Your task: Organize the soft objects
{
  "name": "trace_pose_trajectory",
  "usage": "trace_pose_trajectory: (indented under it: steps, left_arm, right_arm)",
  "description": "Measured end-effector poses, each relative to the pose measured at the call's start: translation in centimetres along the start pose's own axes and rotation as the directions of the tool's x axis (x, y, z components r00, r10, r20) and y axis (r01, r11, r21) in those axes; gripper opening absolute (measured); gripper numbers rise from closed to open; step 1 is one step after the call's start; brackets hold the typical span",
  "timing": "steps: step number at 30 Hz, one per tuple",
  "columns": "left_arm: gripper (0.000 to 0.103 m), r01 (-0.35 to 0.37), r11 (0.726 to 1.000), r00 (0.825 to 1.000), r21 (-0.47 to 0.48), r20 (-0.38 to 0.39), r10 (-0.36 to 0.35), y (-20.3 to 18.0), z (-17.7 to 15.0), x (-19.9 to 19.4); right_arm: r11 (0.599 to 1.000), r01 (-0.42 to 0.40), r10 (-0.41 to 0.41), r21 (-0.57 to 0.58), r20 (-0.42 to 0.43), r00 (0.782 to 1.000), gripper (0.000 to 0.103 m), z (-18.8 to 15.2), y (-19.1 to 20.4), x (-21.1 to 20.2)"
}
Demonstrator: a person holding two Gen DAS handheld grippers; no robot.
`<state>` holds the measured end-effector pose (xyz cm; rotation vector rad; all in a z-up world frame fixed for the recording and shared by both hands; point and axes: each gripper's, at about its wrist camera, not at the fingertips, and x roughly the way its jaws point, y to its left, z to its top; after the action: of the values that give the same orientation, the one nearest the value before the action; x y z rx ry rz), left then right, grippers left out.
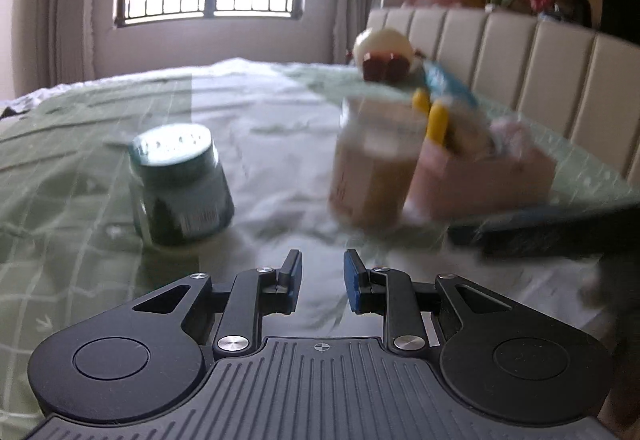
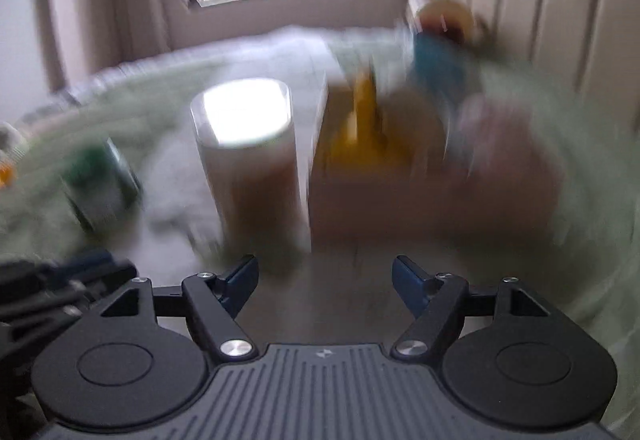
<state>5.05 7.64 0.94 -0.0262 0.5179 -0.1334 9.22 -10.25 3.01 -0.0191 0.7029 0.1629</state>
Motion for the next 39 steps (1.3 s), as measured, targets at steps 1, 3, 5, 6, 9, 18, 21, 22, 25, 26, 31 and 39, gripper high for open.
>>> trace_pose_trajectory:
  steps: [1,3,5,6,9,18,21,22,25,26,31,39]
  left_arm:
    - [0.026,0.005,1.000,1.000,0.006,-0.018,-0.005,0.1,-0.3,0.5]
    - [0.027,0.018,1.000,0.998,-0.002,-0.065,-0.018,0.3,-0.5,1.5]
    - [0.027,0.029,0.999,0.995,-0.023,-0.094,-0.031,0.6,-0.5,2.2]
    - [0.027,0.034,0.999,0.994,-0.036,-0.098,-0.037,0.8,-0.5,2.4]
    - [0.027,0.037,0.997,0.995,-0.064,-0.095,-0.043,0.9,-0.7,2.5]
    - [0.027,-0.069,0.993,0.993,0.098,-0.084,0.077,-2.1,-0.8,2.8]
    - [0.027,-0.057,0.996,0.994,0.073,-0.087,0.063,-1.7,-0.8,2.8]
    - [0.027,-0.050,0.997,0.994,0.061,-0.089,0.056,-1.5,-0.8,2.8]
    - [0.027,-0.047,0.997,0.995,0.054,-0.090,0.052,-1.4,-0.8,2.8]
    - [0.027,-0.051,0.997,0.994,0.059,-0.089,0.056,-1.5,-0.8,2.8]
    - [0.027,-0.052,0.997,0.994,0.062,-0.088,0.058,-1.5,-0.8,2.8]
    - [0.027,-0.055,0.996,0.994,0.065,-0.087,0.061,-1.6,-0.9,2.8]
  right_arm:
    - [1.000,0.025,-0.024,0.010,-0.032,0.999,0.076,-0.7,0.4,1.2]
    - [0.997,0.071,-0.070,-0.015,0.011,0.997,0.078,-1.4,1.1,1.2]
    - [0.996,0.094,-0.094,-0.012,0.004,0.996,0.083,-1.3,1.2,1.1]
    - [0.995,0.099,-0.099,0.003,-0.004,0.995,0.085,-1.3,1.0,1.2]
    - [0.995,0.096,-0.096,0.021,-0.007,0.995,0.085,-1.4,0.7,0.9]
    - [0.979,0.189,-0.181,-0.080,0.091,0.979,0.093,-3.3,2.2,0.3]
    - [0.991,0.131,-0.130,-0.014,0.062,0.990,0.094,-3.1,0.9,0.7]
    - [0.992,0.124,-0.123,-0.006,0.061,0.991,0.094,-3.1,0.8,0.7]
    - [0.992,0.127,-0.126,-0.009,0.067,0.990,0.094,-3.2,0.9,0.8]
    - [0.992,0.126,-0.126,-0.009,0.067,0.990,0.094,-3.3,0.9,0.8]
    - [0.993,0.118,-0.118,0.000,0.067,0.991,0.094,-3.3,0.8,0.8]
    - [0.993,0.115,-0.115,0.005,0.068,0.991,0.094,-3.3,0.8,0.7]
